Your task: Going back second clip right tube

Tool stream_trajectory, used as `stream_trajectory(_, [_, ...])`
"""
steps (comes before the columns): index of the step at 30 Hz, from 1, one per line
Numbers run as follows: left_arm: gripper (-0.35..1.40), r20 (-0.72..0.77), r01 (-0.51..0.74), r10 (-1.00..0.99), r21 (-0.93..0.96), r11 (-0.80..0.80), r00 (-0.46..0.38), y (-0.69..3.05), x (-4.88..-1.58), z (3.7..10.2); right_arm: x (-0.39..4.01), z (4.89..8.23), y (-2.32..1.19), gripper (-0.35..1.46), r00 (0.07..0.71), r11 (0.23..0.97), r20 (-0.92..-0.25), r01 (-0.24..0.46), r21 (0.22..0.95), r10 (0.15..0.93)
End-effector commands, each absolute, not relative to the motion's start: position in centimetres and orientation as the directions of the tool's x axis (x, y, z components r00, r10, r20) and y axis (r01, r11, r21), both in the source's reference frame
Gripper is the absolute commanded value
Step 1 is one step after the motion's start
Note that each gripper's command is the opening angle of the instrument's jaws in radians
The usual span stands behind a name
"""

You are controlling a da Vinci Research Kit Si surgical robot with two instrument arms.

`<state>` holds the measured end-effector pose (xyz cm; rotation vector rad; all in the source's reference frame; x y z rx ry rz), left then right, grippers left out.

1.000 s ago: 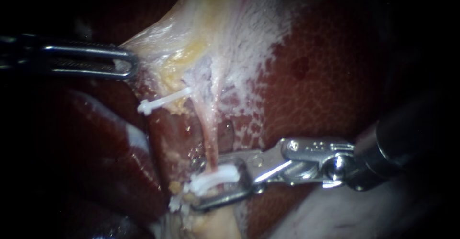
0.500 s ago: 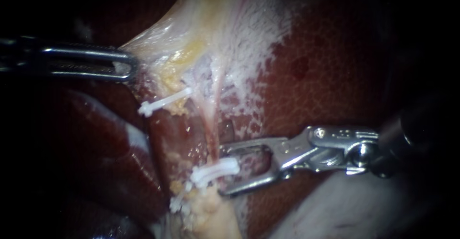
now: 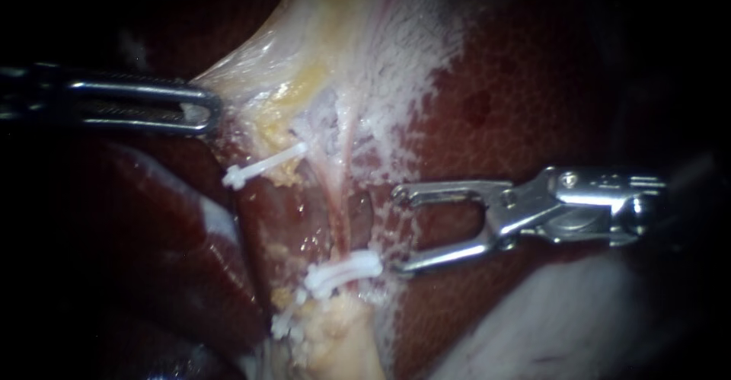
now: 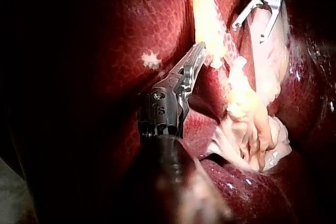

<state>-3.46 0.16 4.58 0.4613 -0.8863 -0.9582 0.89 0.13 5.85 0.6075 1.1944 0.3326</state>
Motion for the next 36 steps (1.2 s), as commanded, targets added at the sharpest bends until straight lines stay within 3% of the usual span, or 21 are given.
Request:
stream_trajectory(1, [-0.35, 0.441, 0.505, -0.854, 0.689, 0.52, 0.277, 0.16, -3.47, 4.58, 0.86, 5.83, 0.13, 0.6, 0.345, 0.798, -0.766, 0.077, 0.598, 0.541])
stream_trajectory(16, [-0.35, 0.44, 0.496, -0.85, 0.691, 0.526, 0.289, 0.05, -3.57, 4.69, 0.72, 5.71, 0.1, 0.6, 0.343, 0.809, -0.779, 0.085, 0.582, 0.525])
stream_trajectory(36, [-0.35, 0.409, 0.483, -0.85, 0.7, 0.526, 0.331, -0.07, -3.93, 5.29, 0.71, 5.69, 0.08, 0.6, 0.343, 0.809, -0.78, 0.085, 0.581, 0.524])
